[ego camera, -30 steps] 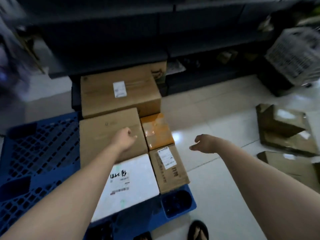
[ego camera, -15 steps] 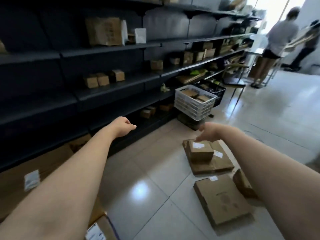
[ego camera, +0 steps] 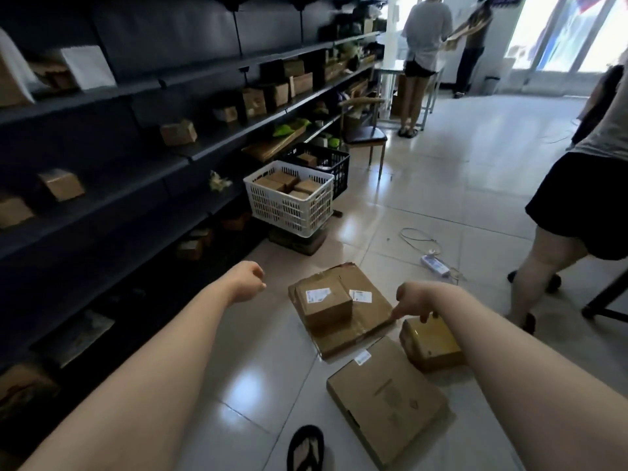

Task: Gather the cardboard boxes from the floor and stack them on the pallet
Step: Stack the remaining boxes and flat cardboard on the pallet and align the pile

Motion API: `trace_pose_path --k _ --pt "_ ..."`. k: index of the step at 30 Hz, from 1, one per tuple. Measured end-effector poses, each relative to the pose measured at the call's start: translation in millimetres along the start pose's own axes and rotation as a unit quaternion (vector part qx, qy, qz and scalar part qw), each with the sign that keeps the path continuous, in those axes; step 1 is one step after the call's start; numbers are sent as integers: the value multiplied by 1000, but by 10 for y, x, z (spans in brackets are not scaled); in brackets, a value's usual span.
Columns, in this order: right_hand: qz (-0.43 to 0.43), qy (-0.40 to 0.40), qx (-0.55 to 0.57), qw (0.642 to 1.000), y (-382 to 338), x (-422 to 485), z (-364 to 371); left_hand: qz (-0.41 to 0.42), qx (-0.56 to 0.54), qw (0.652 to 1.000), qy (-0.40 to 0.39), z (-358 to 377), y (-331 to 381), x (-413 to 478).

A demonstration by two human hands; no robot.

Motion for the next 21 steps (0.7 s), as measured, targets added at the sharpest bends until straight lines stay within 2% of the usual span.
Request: trace_pose_path --k 6,10,13,16,21 --pt "18 -15 59 998 -113 1829 -148 -51 -30 998 -20 516 -184 2033" --pt "47 -51 95 993 -60 3032 0 -98 -21 992 -77 999 -462 3091" --pt "57 -51 120 990 8 3846 185 -126 -54 989 -54 1348 -638 3774" --pt "70 -27 178 981 104 4741 602 -167 -130 977 -34 2069 -987 4430" --pt "104 9 309 945 381 6447 1840 -248 -259 933 -16 3799 -1955 5401"
Point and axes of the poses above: each hand's wrist, its own x-axis towards the middle knuckle, its own z-axis out of the palm, y = z × x, the point moved 5 cm from there along x, towards the middle knuckle, and after that the axes turned 1 degree about -y, right-handed, at the moved point
